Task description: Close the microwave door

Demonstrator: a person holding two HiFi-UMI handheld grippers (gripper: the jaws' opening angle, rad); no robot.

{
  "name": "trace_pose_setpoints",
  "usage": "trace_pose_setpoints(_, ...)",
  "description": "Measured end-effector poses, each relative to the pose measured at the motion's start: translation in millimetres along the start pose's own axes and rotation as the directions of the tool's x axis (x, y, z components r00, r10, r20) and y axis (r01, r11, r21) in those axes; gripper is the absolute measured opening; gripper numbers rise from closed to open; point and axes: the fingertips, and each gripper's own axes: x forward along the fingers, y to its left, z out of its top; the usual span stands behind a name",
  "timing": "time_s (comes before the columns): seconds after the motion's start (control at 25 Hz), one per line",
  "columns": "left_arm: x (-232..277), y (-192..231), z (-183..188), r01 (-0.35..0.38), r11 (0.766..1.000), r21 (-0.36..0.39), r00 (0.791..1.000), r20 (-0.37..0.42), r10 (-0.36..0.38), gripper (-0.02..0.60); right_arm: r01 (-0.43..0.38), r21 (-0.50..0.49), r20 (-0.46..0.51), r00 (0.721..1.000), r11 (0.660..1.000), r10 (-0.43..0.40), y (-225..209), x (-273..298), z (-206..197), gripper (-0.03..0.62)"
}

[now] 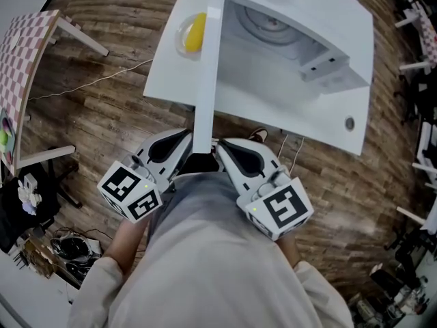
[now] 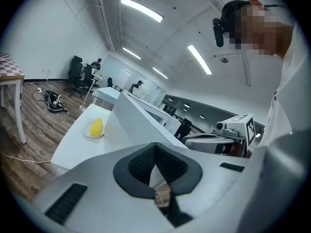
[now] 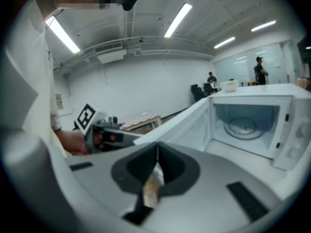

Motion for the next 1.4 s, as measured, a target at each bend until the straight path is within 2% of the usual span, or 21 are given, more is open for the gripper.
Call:
trace_pose_setpoints(0.24, 4, -7, 5, 0.029, 0.999, -0.021, 1.000, 0.009, -0.029, 0.014, 0.033, 0.006, -0.006, 0.999, 0.999, -0.033, -15, -10, 0, 0.023)
trace_pose_setpoints(0.64, 16, -20, 3, 0.082, 0.997, 0.002, 0.997, -0.011, -0.082, 0.014, 0.060, 0.032, 0.004, 0.998, 0.998, -0.061, -24, -19, -1, 0.023)
trace_pose_setpoints(1.4, 48, -47, -1, 0.174, 0.985, 0.000, 0.983, -0.057, -0.174, 0.014, 0.112, 0.138, 0.042, 0.992, 0.984, -0.119, -53, -48, -5, 0.023)
